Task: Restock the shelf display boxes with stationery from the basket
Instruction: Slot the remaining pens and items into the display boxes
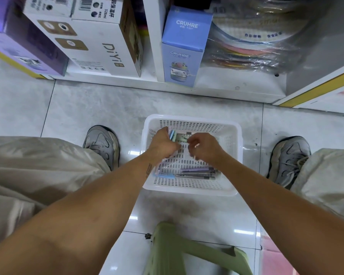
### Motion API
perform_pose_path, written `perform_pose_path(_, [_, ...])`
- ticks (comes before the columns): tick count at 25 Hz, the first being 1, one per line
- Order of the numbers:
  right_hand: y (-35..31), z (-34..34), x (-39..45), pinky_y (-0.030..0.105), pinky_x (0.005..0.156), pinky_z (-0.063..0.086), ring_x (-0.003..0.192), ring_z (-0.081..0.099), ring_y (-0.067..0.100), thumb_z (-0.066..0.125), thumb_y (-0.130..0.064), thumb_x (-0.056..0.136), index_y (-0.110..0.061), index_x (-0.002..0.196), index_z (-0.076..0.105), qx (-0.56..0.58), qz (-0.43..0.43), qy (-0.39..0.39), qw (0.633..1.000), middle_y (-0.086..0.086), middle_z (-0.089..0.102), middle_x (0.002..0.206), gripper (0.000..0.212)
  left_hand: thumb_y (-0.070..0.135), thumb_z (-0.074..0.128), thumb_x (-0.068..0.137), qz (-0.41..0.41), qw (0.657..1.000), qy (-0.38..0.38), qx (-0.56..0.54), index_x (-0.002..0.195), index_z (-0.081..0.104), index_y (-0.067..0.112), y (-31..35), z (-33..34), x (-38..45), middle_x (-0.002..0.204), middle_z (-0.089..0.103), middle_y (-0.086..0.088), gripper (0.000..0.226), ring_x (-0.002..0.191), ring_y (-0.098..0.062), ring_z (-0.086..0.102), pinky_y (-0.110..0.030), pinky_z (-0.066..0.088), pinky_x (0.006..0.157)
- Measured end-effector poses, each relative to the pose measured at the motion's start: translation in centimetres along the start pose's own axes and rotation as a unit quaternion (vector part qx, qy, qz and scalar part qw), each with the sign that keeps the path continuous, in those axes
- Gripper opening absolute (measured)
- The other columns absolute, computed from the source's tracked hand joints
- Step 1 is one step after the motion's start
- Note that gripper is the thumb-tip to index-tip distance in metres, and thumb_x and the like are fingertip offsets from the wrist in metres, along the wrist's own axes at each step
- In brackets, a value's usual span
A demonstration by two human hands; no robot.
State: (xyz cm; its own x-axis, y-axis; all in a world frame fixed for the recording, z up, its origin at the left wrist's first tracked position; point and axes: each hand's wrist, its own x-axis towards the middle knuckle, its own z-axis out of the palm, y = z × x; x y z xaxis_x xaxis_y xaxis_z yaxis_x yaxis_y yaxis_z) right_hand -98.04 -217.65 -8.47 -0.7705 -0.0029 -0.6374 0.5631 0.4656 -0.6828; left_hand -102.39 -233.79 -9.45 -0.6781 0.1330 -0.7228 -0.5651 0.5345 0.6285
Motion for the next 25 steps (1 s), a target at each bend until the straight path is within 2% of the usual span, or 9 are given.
perform_pose_path(2, [1.7, 0.3, -0.7, 0.036, 0.083, 0.058, 0.093, 0.067, 0.020, 0.070, -0.022, 0.087, -0.020, 0.116, 0.061, -0.311, -0.012, -0.020, 0.950, 0.001, 0.066, 0.111, 0.031, 0.003, 0.070, 0.077, 0.018, 0.981, 0.057, 0.187, 0.118, 0.051, 0.016, -0.3, 0.4, -0.1, 0.105, 0.066, -0.007, 0.048, 0.089, -0.026, 0.066, -0.036, 0.057, 0.070])
perform_pose_path(4, [3.5, 1.6, -1.7, 0.038, 0.079, 0.057, 0.098, 0.064, 0.024, 0.069, -0.037, 0.089, -0.020, 0.127, 0.050, -0.460, -0.041, -0.075, 0.884, 0.001, 0.054, 0.120, 0.045, 0.002, 0.067, 0.079, 0.064, 0.943, 0.073, 0.319, 0.122, 0.045, 0.014, -0.6, 1.2, -0.6, 0.112, 0.058, -0.012, 0.050, 0.094, -0.032, 0.064, -0.039, 0.054, 0.073])
perform_pose_path(8, [5.0, 2.9, -2.4, 0.033, 0.057, 0.043, 0.084, 0.067, 0.025, 0.069, -0.024, 0.091, -0.011, 0.132, 0.043, -0.537, -0.105, -0.053, 0.835, 0.007, 0.046, 0.126, 0.049, -0.001, 0.067, 0.083, 0.081, 0.899, 0.058, 0.427, 0.125, 0.041, 0.012, -1.0, 2.8, -0.9, 0.117, 0.049, -0.014, 0.051, 0.086, -0.031, 0.064, -0.037, 0.052, 0.066])
perform_pose_path(11, [5.4, 2.8, -2.3, 0.033, 0.056, 0.042, 0.082, 0.068, 0.027, 0.061, -0.008, 0.090, -0.007, 0.132, 0.045, -0.571, -0.146, -0.042, 0.807, 0.012, 0.053, 0.123, 0.045, -0.004, 0.063, 0.084, 0.070, 0.898, 0.062, 0.429, 0.123, 0.040, 0.012, -1.4, 3.5, -0.6, 0.104, 0.052, -0.012, 0.049, 0.076, -0.025, 0.058, -0.035, 0.050, 0.062])
perform_pose_path(16, [5.5, 2.7, -1.7, 0.032, 0.061, 0.044, 0.089, 0.068, 0.027, 0.053, -0.008, 0.094, -0.007, 0.121, 0.057, -0.588, -0.177, -0.064, 0.787, 0.010, 0.062, 0.110, 0.027, -0.002, 0.064, 0.083, 0.080, 0.901, 0.061, 0.422, 0.119, 0.041, 0.013, -2.2, 3.8, 0.1, 0.089, 0.057, -0.006, 0.046, 0.073, -0.023, 0.057, -0.035, 0.047, 0.059])
perform_pose_path(18, [5.8, 2.8, -1.3, 0.032, 0.066, 0.048, 0.091, 0.068, 0.027, 0.053, -0.011, 0.094, -0.007, 0.118, 0.060, -0.556, -0.176, -0.045, 0.811, 0.010, 0.065, 0.109, 0.025, 0.015, 0.075, 0.080, 0.074, 0.914, 0.036, 0.397, 0.113, 0.040, 0.016, -2.4, 3.3, 0.7, 0.086, 0.056, -0.001, 0.049, 0.072, -0.021, 0.055, -0.032, 0.043, 0.057])
perform_pose_path(20, [5.9, 2.4, -1.1, 0.030, 0.072, 0.050, 0.092, 0.069, 0.026, 0.058, -0.014, 0.091, -0.008, 0.116, 0.063, -0.440, -0.134, 0.003, 0.888, 0.009, 0.069, 0.106, 0.026, 0.029, 0.081, 0.076, 0.025, 0.960, 0.028, 0.279, 0.107, 0.039, 0.021, -2.2, 2.4, 1.4, 0.082, 0.054, 0.006, 0.053, 0.071, -0.015, 0.057, -0.025, 0.042, 0.051])
perform_pose_path(22, [5.4, 1.5, -0.8, 0.025, 0.065, 0.048, 0.080, 0.069, 0.021, 0.064, -0.015, 0.087, -0.010, 0.099, 0.067, -0.293, -0.038, 0.026, 0.955, 0.006, 0.071, 0.090, 0.013, 0.024, 0.079, 0.077, -0.025, 0.997, 0.021, 0.071, 0.104, 0.050, 0.017, -1.8, 1.3, 1.8, 0.082, 0.062, 0.005, 0.041, 0.064, -0.010, 0.064, -0.021, 0.045, 0.044])
perform_pose_path(25, [4.0, 0.0, -0.3, 0.022, 0.052, 0.049, 0.055, 0.062, 0.014, 0.069, -0.010, 0.084, -0.010, 0.074, 0.066, -0.011, 0.086, -0.008, 0.996, 0.002, 0.066, 0.061, 0.010, 0.009, 0.076, 0.078, -0.056, 0.990, -0.057, -0.117, 0.105, 0.065, 0.008, -1.5, 0.3, 1.0, 0.082, 0.073, -0.009, 0.029, 0.060, -0.014, 0.071, -0.029, 0.058, 0.053])
